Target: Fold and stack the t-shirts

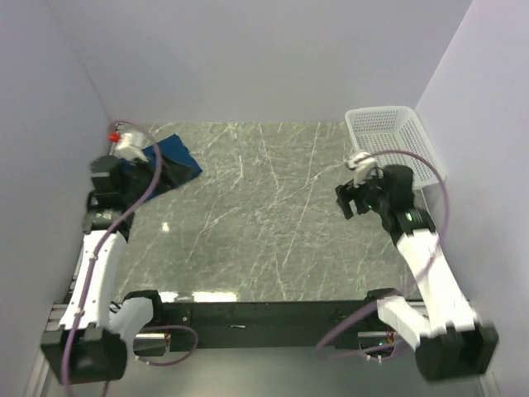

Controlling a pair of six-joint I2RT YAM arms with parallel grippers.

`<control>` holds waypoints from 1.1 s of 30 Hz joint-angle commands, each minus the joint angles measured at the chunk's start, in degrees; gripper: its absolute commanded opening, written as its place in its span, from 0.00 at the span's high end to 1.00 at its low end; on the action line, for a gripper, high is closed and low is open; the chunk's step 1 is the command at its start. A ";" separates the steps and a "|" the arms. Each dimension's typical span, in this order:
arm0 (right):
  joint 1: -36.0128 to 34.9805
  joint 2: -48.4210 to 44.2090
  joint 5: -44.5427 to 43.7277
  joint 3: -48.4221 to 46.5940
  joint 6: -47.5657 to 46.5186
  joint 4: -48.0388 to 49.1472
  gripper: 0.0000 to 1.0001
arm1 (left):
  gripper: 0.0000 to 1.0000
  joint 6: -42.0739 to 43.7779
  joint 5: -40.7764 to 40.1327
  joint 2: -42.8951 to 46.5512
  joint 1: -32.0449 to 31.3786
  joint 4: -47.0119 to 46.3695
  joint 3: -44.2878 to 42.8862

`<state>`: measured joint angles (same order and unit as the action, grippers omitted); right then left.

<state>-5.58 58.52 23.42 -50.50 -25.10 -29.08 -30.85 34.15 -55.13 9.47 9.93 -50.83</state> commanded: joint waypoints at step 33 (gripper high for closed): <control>7.60 -30.49 -44.34 15.69 28.00 10.62 0.10 | 0.01 10.20 -25.80 23.23 -12.46 14.06 8.90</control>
<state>0.78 27.55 -20.43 -35.03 2.09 -20.58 -20.67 8.75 -32.71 -3.09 24.93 -42.35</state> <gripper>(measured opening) 0.897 0.992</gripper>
